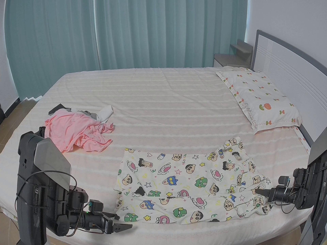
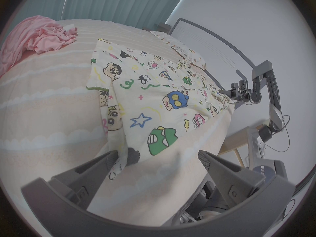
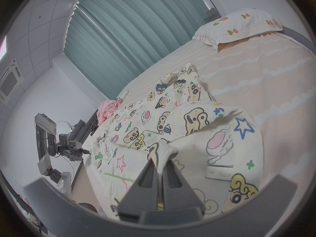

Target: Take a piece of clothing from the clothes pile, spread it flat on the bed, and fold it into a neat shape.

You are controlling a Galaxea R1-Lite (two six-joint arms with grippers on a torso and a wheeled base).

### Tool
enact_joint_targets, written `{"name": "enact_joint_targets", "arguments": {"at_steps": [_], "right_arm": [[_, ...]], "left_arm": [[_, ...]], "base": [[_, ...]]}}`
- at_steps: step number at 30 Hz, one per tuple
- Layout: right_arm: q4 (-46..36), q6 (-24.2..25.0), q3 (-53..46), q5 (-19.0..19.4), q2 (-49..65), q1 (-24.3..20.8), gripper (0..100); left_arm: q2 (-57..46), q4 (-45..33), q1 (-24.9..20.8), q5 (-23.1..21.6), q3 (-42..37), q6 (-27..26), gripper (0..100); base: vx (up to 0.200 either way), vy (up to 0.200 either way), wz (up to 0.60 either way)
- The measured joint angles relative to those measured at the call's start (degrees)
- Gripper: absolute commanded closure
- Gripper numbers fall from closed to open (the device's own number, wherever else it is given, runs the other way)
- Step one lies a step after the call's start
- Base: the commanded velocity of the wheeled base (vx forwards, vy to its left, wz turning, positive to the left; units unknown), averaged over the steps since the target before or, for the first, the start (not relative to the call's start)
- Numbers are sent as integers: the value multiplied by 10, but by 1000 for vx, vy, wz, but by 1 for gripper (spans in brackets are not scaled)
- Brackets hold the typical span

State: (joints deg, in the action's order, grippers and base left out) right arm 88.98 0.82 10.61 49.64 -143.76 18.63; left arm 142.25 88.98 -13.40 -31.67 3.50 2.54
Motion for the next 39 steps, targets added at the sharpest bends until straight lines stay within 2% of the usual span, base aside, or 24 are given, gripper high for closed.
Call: {"name": "enact_joint_targets", "arguments": {"at_steps": [6, 8, 15, 25, 39], "right_arm": [[0, -5, -1, 0, 0, 0, 100], [0, -7, -1, 0, 0, 0, 100], [0, -8, -2, 0, 0, 1, 100], [0, -9, -2, 0, -1, 1, 100], [0, -10, -2, 0, -1, 2, 100]], "left_arm": [[3, 0, -3, 17, 60, 113, 0], [1, 0, -5, 23, 76, 127, 0], [-10, 0, -7, 26, 97, 132, 0], [-57, 0, 0, 26, 99, 142, 0], [-68, 0, -6, 24, 99, 154, 0]], "base": [[0, 0, 0], [0, 0, 0], [0, 0, 0], [0, 0, 0], [0, 0, 0]]}}
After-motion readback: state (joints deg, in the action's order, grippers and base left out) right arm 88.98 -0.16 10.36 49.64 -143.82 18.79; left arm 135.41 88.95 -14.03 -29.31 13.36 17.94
